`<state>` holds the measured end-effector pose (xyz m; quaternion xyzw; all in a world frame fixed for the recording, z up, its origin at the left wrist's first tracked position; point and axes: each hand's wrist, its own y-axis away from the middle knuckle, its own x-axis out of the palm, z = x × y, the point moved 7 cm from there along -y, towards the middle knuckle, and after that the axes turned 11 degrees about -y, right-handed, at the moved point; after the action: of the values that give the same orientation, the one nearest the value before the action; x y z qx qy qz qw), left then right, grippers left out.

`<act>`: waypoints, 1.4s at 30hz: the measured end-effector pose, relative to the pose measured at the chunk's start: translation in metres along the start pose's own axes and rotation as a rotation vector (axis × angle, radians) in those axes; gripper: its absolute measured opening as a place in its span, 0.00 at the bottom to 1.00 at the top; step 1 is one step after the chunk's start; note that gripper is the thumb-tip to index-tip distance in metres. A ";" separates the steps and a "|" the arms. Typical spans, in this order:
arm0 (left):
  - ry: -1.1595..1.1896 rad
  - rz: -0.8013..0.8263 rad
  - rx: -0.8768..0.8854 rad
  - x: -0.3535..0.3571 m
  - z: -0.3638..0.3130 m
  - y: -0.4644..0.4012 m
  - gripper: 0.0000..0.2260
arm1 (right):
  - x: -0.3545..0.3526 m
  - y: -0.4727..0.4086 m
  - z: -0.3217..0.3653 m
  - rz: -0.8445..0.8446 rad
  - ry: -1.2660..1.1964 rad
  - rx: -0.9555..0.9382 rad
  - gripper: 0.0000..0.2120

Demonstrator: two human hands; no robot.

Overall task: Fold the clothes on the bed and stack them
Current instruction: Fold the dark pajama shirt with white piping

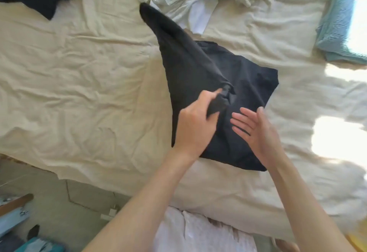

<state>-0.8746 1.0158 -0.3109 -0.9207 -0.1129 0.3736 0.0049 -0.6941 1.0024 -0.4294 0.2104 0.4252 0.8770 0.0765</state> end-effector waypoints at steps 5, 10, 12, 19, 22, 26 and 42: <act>-0.515 0.802 0.352 0.130 -0.017 0.086 0.31 | -0.062 0.004 0.010 -0.031 0.064 0.111 0.27; -0.842 0.849 0.095 0.113 0.080 0.112 0.35 | -0.103 0.008 -0.004 -0.341 0.466 0.062 0.08; -0.897 0.794 0.078 0.095 0.102 0.110 0.36 | -0.109 0.012 -0.006 -0.392 0.483 0.031 0.07; -0.966 0.751 0.169 0.085 0.123 0.101 0.39 | -0.112 0.028 -0.021 -0.366 0.469 0.013 0.04; -0.911 0.673 0.160 0.077 0.123 0.104 0.39 | -0.111 0.023 -0.020 -0.397 0.536 -0.054 0.05; -0.846 0.741 0.120 0.074 0.131 0.121 0.39 | -0.126 0.024 -0.044 -0.481 0.494 0.003 0.08; 0.542 0.688 -1.259 0.052 0.159 0.142 0.11 | -0.122 0.054 -0.067 -0.467 0.229 0.271 0.05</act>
<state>-0.9191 0.8762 -0.4744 -0.7925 -0.0065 -0.0195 -0.6095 -0.6116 0.8822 -0.4612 0.0148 0.5812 0.7889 0.1991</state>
